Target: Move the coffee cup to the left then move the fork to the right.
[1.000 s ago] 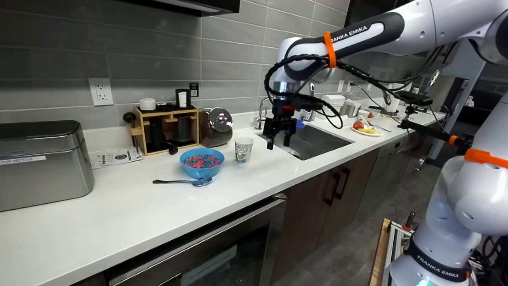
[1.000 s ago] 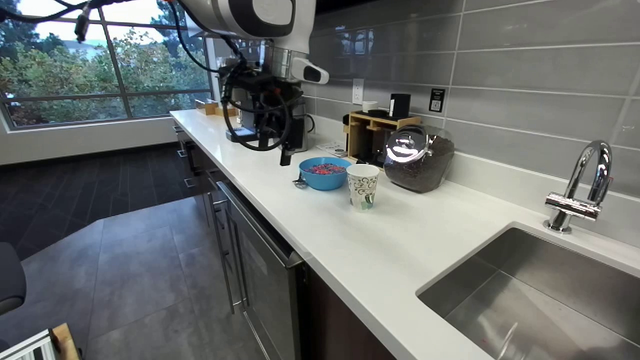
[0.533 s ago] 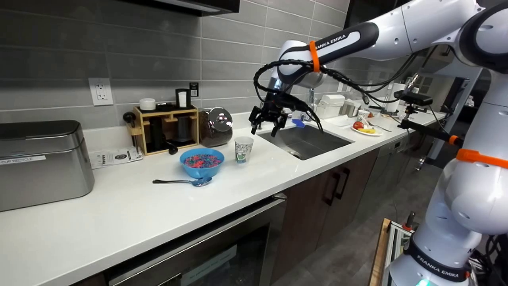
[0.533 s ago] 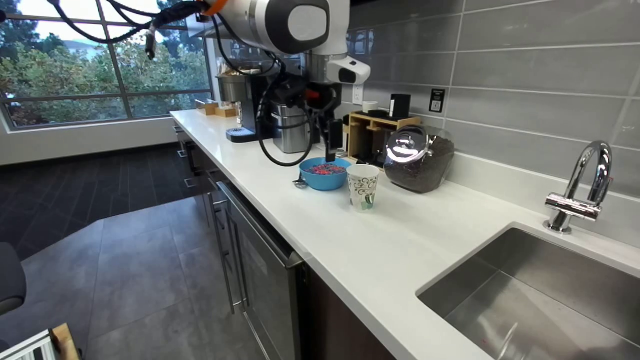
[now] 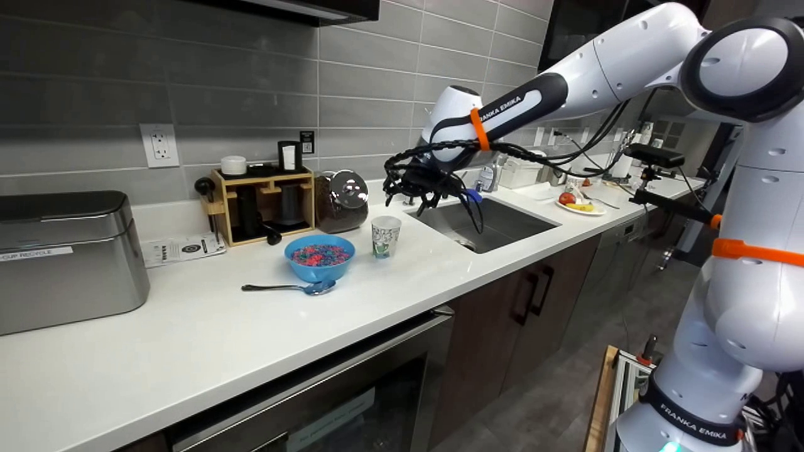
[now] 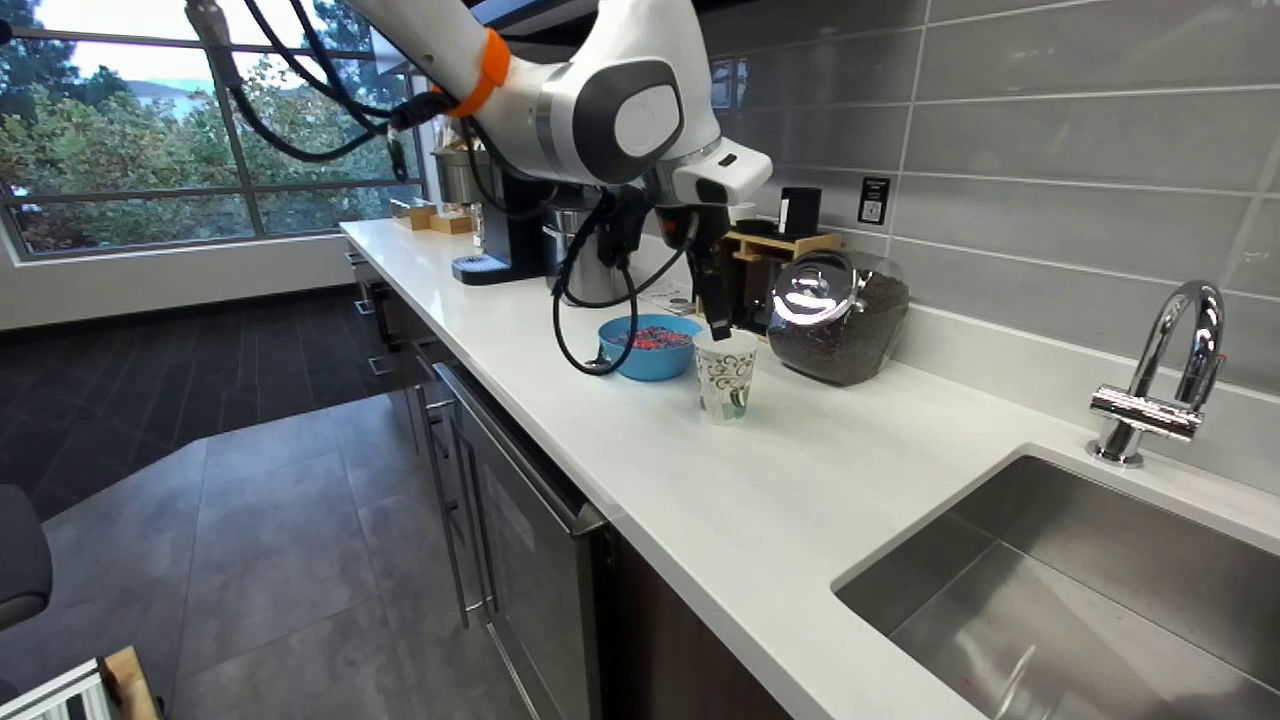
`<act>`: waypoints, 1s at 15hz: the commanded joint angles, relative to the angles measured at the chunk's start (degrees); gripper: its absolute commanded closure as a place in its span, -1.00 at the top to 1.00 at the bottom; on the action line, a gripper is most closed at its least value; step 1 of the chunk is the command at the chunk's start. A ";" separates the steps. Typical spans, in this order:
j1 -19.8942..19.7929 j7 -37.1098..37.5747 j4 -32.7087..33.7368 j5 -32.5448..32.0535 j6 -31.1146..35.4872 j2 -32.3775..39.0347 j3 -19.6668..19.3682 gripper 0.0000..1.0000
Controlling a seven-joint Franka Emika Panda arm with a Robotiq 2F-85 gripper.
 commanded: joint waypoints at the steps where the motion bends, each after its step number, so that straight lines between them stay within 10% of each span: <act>1: 2.33 15.45 0.57 -10.94 3.56 2.59 -4.81 1.00; 7: 6.71 33.76 2.57 -24.11 -0.99 5.09 -9.52 1.00; 15: 5.98 29.15 2.57 -21.24 -3.28 5.79 -5.39 0.89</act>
